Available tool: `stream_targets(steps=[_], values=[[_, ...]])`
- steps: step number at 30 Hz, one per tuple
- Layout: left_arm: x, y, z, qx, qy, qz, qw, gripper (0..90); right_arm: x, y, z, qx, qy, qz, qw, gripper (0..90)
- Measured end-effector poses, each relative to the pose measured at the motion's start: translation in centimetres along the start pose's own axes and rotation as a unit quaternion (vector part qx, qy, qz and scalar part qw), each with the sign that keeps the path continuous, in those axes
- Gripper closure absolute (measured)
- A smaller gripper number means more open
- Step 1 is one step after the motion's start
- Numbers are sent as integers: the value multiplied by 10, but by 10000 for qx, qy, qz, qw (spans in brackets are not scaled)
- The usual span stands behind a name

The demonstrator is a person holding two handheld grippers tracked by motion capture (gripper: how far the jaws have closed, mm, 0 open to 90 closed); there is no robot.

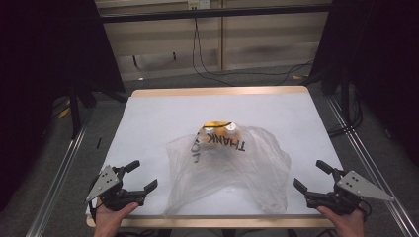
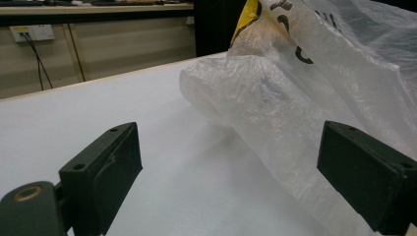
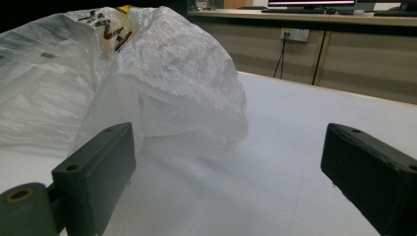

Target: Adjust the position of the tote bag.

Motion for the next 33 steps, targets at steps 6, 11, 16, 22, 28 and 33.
stream_targets(steps=[6,11,16,22,28,33], values=[[0,0,1,-46,111,33,9999,108,1,-1,0,18,24,-21,10000,95],[0,-1,2,-2,186,63,9998,116,0,1,0,64,141,-131,9998,154],[0,-2,2,50,294,170,9994,137,1,6,0,95,248,-216,9994,208],[2,-7,0,68,323,267,9991,167,4,11,0,91,593,-481,9970,322],[6,-15,-3,83,344,438,9984,209,7,23,-1,126,740,-740,9944,412],[7,-21,-3,-39,379,608,9974,276,8,30,0,175,910,-918,9915,479]])
Point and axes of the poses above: each handheld gripper's, and its own axes: x roughly backward along the jaws, z roughly out of its underside, y roughly to its left, the point moved 5 cm from there along -x, roughly forward along the jaws, and after that the axes turned 5 degrees about -x, right-handed, at the moved point
